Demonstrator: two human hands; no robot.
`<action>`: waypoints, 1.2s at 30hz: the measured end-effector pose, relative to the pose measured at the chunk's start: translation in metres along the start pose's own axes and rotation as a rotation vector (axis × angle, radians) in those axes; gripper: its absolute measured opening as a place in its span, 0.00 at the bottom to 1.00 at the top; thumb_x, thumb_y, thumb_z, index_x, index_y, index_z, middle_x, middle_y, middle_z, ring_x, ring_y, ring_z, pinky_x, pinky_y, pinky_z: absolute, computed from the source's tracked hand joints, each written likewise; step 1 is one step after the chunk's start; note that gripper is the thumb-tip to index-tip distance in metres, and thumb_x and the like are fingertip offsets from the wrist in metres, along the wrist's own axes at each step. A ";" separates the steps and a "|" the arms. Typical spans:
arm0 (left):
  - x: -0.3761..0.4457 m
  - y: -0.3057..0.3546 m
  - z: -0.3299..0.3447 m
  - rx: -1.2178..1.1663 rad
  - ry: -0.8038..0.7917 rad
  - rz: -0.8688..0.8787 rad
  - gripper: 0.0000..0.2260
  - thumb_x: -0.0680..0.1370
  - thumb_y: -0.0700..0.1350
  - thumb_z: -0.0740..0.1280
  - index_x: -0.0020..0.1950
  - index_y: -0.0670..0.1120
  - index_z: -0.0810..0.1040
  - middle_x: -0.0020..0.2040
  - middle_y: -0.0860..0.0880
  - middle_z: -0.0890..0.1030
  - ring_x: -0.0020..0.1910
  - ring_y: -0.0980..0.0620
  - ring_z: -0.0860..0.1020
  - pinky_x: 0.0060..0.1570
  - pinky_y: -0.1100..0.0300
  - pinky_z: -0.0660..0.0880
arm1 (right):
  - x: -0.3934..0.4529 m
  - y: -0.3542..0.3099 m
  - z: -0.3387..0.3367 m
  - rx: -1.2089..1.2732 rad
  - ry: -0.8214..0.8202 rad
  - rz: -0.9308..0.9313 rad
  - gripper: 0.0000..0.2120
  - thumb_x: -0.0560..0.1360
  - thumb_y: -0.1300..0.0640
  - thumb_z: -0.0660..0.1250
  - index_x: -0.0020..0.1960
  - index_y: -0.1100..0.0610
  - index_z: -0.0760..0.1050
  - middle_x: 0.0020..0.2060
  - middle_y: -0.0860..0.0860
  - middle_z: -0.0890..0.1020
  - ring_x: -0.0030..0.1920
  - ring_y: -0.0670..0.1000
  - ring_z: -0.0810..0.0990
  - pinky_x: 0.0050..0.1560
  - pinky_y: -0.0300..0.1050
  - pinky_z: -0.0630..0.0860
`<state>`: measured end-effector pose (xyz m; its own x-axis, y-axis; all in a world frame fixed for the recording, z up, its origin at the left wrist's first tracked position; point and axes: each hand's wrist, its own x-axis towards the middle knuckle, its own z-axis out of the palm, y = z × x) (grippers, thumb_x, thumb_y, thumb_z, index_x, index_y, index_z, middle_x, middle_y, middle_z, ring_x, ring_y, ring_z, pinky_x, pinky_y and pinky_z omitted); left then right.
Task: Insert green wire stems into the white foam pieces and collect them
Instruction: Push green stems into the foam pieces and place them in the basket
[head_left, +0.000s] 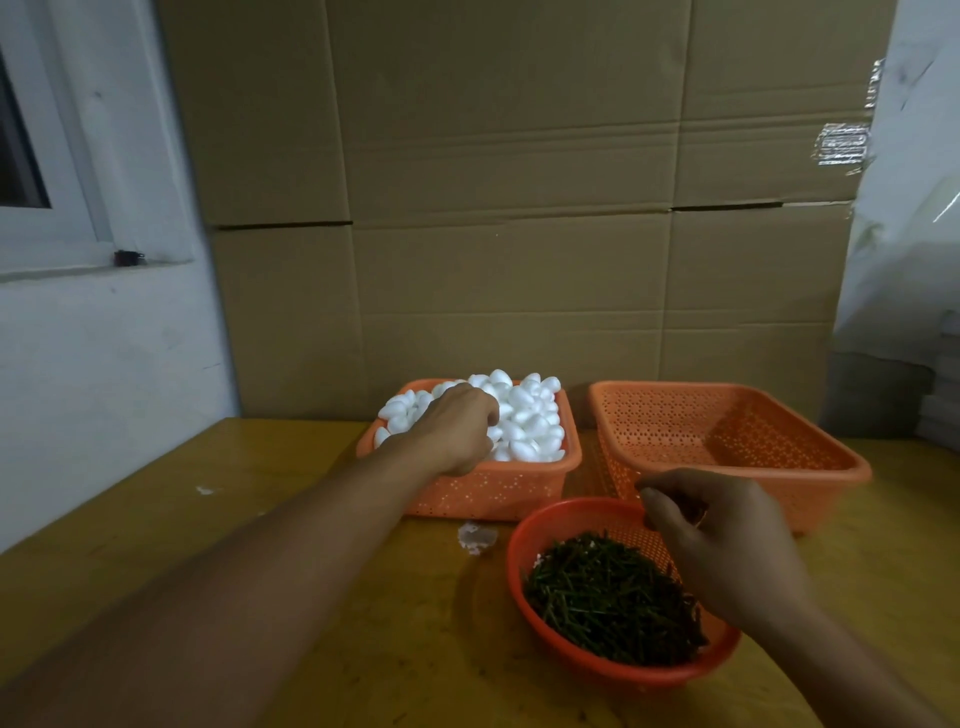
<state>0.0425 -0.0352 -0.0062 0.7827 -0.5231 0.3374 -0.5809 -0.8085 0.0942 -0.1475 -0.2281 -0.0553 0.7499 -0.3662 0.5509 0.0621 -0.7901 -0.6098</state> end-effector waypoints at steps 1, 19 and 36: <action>0.000 -0.002 0.002 -0.014 0.004 -0.002 0.08 0.82 0.48 0.66 0.60 0.49 0.79 0.62 0.50 0.76 0.65 0.48 0.72 0.68 0.47 0.64 | 0.000 -0.001 0.000 -0.001 -0.009 0.005 0.07 0.77 0.53 0.69 0.53 0.47 0.84 0.37 0.37 0.83 0.36 0.38 0.81 0.35 0.39 0.78; -0.060 0.023 -0.006 -0.834 0.330 0.143 0.05 0.80 0.37 0.69 0.52 0.46 0.78 0.48 0.56 0.81 0.44 0.62 0.80 0.44 0.67 0.76 | -0.005 -0.013 -0.002 -0.025 -0.043 0.011 0.06 0.77 0.53 0.70 0.52 0.46 0.84 0.37 0.39 0.84 0.38 0.38 0.81 0.39 0.41 0.80; -0.118 0.052 0.003 -1.632 0.002 0.073 0.08 0.81 0.44 0.66 0.58 0.51 0.83 0.46 0.43 0.82 0.40 0.49 0.79 0.42 0.58 0.77 | -0.014 -0.034 -0.006 -0.342 -0.445 -0.126 0.08 0.77 0.42 0.66 0.51 0.41 0.83 0.42 0.43 0.84 0.42 0.43 0.81 0.45 0.47 0.81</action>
<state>-0.0795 -0.0161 -0.0441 0.7451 -0.5438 0.3861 -0.2222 0.3435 0.9125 -0.1643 -0.1984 -0.0389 0.9602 -0.0751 0.2690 0.0081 -0.9553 -0.2954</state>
